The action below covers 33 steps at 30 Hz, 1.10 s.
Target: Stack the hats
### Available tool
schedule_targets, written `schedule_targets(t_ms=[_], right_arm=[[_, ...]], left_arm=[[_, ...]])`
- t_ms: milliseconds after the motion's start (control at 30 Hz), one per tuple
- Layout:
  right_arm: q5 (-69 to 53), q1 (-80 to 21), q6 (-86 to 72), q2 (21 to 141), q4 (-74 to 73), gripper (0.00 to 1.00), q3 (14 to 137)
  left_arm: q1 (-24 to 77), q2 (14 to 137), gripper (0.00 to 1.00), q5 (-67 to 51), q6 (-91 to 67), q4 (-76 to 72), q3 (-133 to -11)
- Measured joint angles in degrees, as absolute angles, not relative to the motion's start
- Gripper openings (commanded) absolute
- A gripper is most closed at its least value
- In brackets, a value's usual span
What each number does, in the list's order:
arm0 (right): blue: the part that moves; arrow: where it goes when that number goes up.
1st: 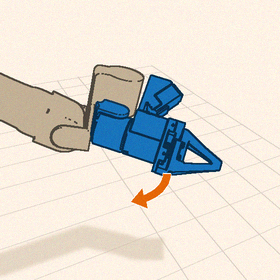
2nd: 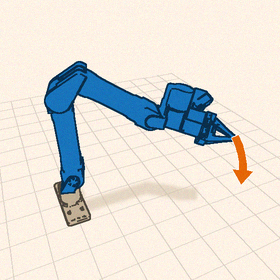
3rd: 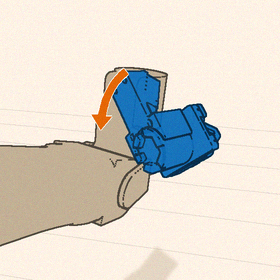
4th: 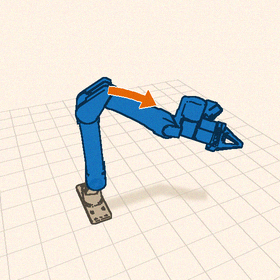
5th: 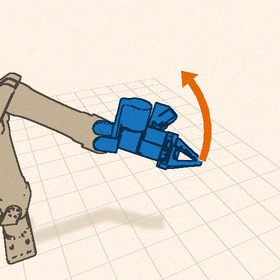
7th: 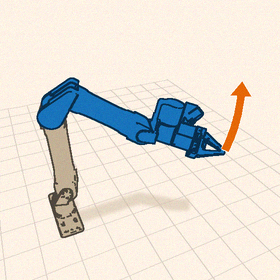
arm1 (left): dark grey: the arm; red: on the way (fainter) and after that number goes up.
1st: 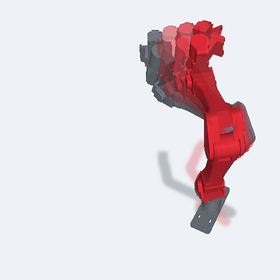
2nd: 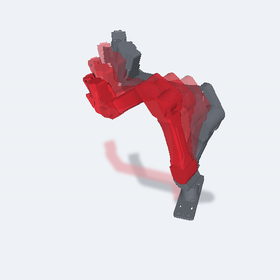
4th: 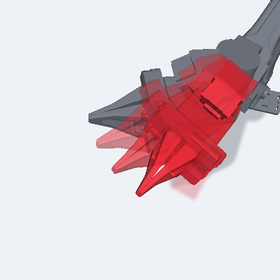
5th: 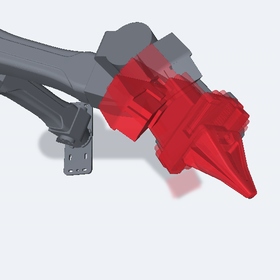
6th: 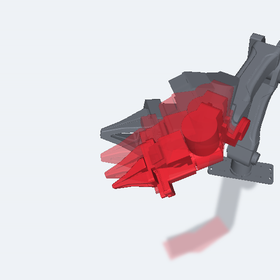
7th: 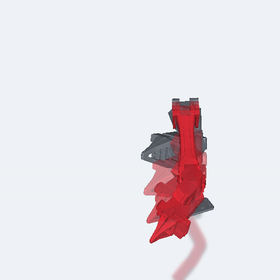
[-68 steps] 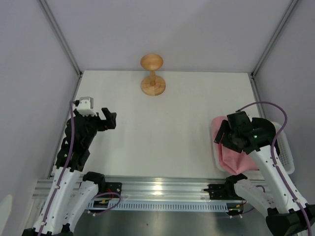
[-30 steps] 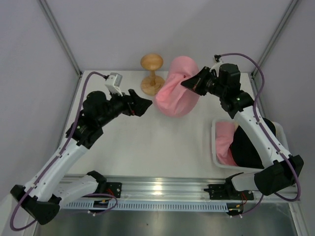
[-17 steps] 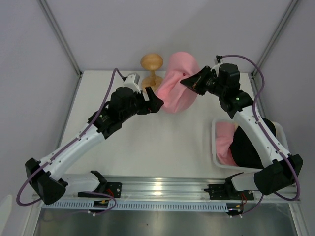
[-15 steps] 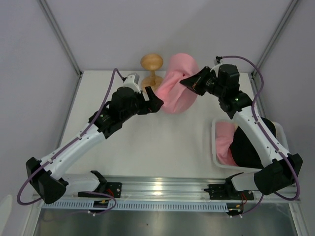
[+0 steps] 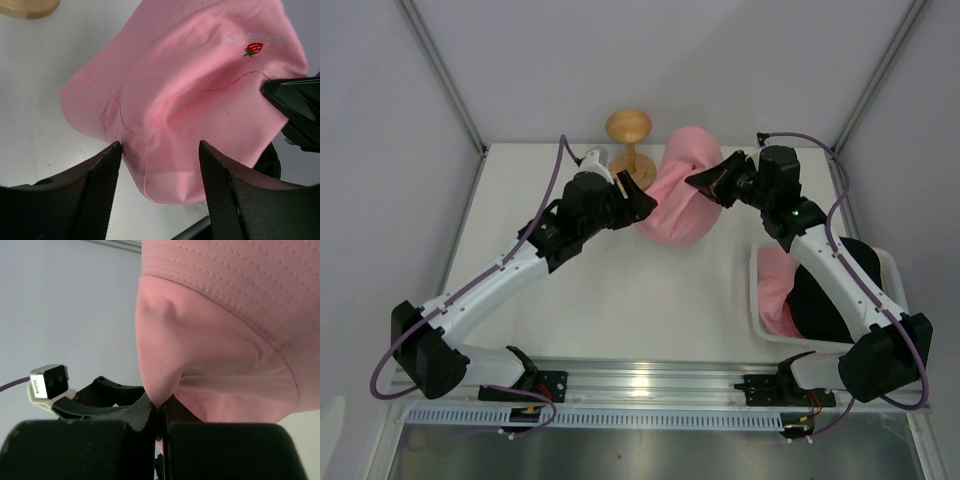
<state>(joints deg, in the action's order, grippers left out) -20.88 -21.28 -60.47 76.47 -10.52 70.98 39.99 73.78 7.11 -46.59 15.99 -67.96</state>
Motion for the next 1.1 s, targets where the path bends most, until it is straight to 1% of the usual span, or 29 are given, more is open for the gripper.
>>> schedule_targets(t_ms=[100,167,200,267,300,367,400,433,567,700,900,1100], right_arm=[[-20.8,-21.3,-60.8,76.1,-9.7,0.0,70.9],[-20.8,-21.3,-61.0,76.1,-9.0,0.0,70.9],[-20.8,-21.3,-61.0,76.1,-8.7,0.0,70.9],[-20.8,-21.3,-61.1,76.1,-8.5,0.0,70.9],[-20.8,-21.3,-61.3,76.1,-8.3,0.0,70.8],[-20.9,-21.3,-61.5,76.1,-8.0,0.0,70.8],[-20.9,-21.3,-61.5,76.1,-7.9,0.0,70.8],[-20.8,-21.3,-61.5,76.1,-7.8,0.0,70.8],[-20.4,-21.2,-60.8,76.1,-8.3,0.0,70.8],[-20.0,-20.1,-59.0,77.3,-9.8,0.0,72.6],[-23.3,-18.0,-56.2,88.4,-10.9,0.0,85.1],[-26.6,-18.3,-56.7,101.9,-8.9,0.0,100.5]], left_arm=[[40.0,76.5,0.7,6.4,-47.5,16.5,-68.7],[40.1,77.6,0.66,6.1,-48.1,17.5,-68.7],[40.1,78.0,0.58,6.0,-48.2,17.9,-68.7],[40.3,78.4,0.5,6.0,-48.8,18.0,-68.8],[40.4,78.6,0.37,6.0,-49.1,18.0,-68.9],[40.7,79.1,0.23,6.0,-49.6,18.2,-69.4],[40.8,79.5,0.15,5.9,-49.8,18.2,-69.8],[40.8,79.8,0.01,5.9,-49.8,18.1,-70.0],[40.9,80.0,0.01,6.9,-48.7,19.2,-71.4],[40.1,80.2,0.01,9.6,-44.5,23.0,-77.7],[35.2,81.5,0.01,11.7,-38.7,25.0,-91.1],[31.3,87.7,0.01,12.4,-35.6,26.8,-102.0]])
